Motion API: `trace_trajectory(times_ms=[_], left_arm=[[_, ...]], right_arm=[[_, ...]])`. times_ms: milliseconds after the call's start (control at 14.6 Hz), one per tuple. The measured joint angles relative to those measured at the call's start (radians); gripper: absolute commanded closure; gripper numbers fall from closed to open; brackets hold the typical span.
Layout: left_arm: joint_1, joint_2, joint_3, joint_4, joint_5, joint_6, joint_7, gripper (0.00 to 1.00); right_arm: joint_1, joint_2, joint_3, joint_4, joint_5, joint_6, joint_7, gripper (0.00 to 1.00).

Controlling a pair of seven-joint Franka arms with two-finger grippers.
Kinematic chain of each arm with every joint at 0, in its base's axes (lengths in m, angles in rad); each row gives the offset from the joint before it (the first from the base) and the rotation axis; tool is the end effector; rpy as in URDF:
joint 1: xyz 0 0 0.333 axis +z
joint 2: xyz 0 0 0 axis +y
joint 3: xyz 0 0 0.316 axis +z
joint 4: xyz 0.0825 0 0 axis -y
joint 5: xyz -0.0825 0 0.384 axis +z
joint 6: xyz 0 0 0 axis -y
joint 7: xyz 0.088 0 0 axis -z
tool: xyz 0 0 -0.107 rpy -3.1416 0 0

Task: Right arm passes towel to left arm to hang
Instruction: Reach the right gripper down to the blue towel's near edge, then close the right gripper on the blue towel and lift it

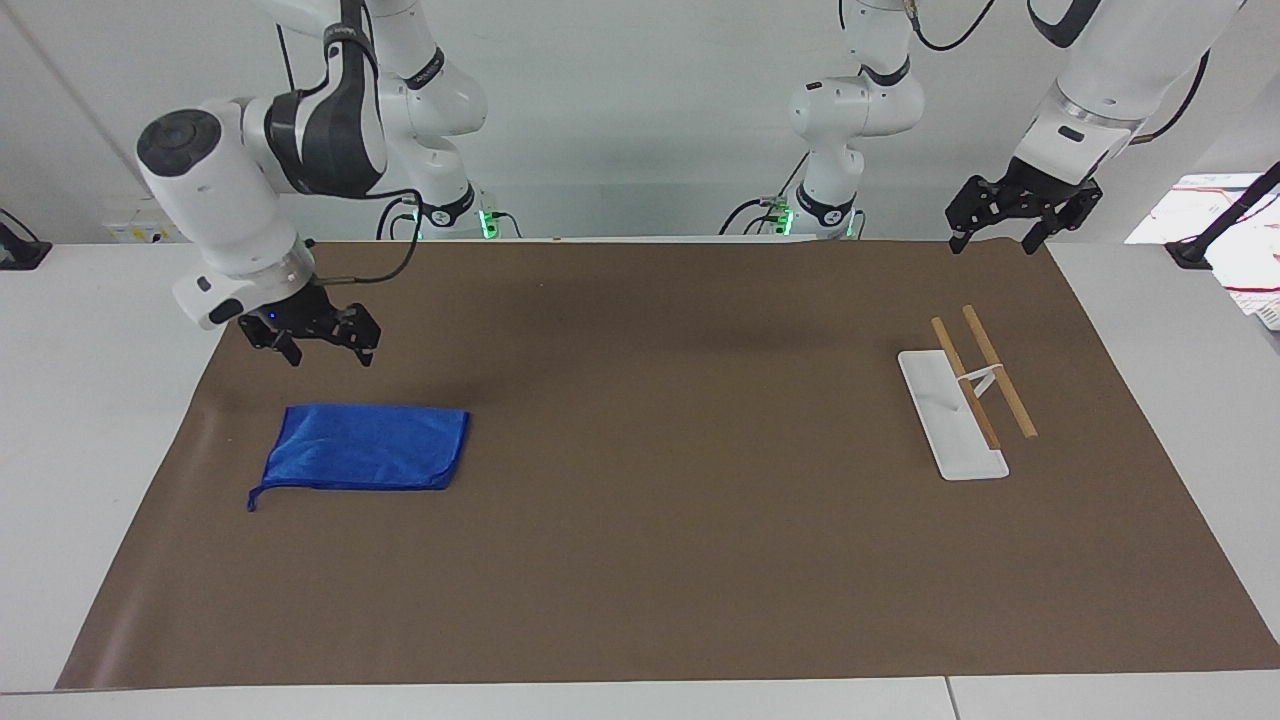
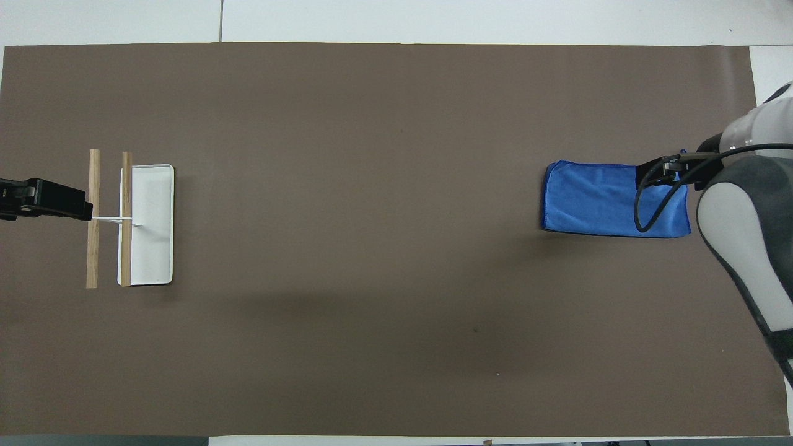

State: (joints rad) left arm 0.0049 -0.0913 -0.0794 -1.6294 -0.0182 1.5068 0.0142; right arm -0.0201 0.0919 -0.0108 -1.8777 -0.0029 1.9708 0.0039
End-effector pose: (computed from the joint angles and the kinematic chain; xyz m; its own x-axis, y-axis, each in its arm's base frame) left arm 0.5174 -0.0427 0.6404 0.9955 -0.0892 -0.0314 -0.0888 -0.9960 0.0114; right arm 0.5849 -0.0181 0.4601 0.9994 -0.0336 0.0012 -0.0336 -0.9994 0.0037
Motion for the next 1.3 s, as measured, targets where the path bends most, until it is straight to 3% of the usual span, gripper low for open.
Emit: trace_trajectory(times_ms=[341, 819, 1297], left_arm=[[0.010, 0.000, 0.001, 0.000, 0.000, 0.001, 0.016, 0.00], [0.021, 0.000, 0.002, 0.000, 0.000, 0.001, 0.026, 0.00], [0.023, 0.000, 0.002, -0.002, 0.000, 0.002, 0.027, 0.00]], right_arm=[[-0.010, 0.096, -0.005, -0.133, 0.000, 0.235, -0.044, 0.00], [-0.041, 0.169, -0.009, -0.167, 0.000, 0.292, -0.113, 0.14], [-0.034, 0.205, -0.006, -0.169, 0.000, 0.365, -0.108, 0.15]])
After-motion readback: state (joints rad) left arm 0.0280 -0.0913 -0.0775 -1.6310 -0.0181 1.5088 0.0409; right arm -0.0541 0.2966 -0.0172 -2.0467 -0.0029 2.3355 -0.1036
